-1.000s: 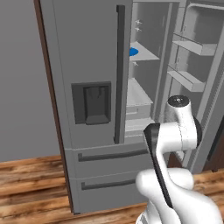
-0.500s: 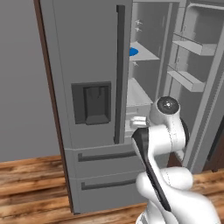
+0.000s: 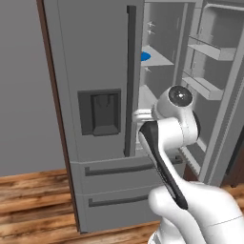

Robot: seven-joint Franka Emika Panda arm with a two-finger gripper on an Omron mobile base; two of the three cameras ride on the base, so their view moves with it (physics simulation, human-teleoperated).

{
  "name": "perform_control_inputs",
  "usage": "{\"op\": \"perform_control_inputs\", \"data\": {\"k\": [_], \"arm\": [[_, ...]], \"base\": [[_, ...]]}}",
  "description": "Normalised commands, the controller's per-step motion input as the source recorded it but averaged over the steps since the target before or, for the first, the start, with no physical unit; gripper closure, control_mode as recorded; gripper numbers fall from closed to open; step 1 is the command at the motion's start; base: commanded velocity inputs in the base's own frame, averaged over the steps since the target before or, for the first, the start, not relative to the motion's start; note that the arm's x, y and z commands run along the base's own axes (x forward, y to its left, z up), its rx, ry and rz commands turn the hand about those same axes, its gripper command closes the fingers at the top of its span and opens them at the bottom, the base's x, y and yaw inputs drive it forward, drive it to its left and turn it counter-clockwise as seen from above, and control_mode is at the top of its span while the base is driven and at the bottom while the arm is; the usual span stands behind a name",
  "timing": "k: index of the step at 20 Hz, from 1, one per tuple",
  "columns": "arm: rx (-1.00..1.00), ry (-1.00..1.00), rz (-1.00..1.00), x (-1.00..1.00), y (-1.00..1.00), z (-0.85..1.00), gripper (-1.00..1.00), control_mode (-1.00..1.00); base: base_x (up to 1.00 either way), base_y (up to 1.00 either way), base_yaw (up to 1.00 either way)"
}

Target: Retrieve the fish from the fridge and place it on the saucepan with marinade on the stove.

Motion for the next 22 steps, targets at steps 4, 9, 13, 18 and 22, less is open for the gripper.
{"op": "perform_control_inputs", "data": {"k": [4, 9, 13, 18, 22], "arm": [[0.00, -0.21, 0.14, 0.31, 0.23, 0.22, -1.00, -1.00], [-0.01, -0.23, 0.11, 0.36, 0.07, 0.18, -1.00, -1.00], [-0.02, -0.03, -0.03, 0.16, 0.02, 0.07, -1.00, -1.00], [0.00, 0.03, -0.02, 0.33, 0.00, 0.00, -1.00, -1.00], [0.00, 0.00, 0.00, 0.48, 0.00, 0.12, -1.00, -1.00]], "base": [[0.00, 0.00, 0.00], [0.00, 0.00, 0.00], [0.00, 0.00, 0.00], [0.00, 0.00, 0.00], [0.00, 0.00, 0.00]]}}
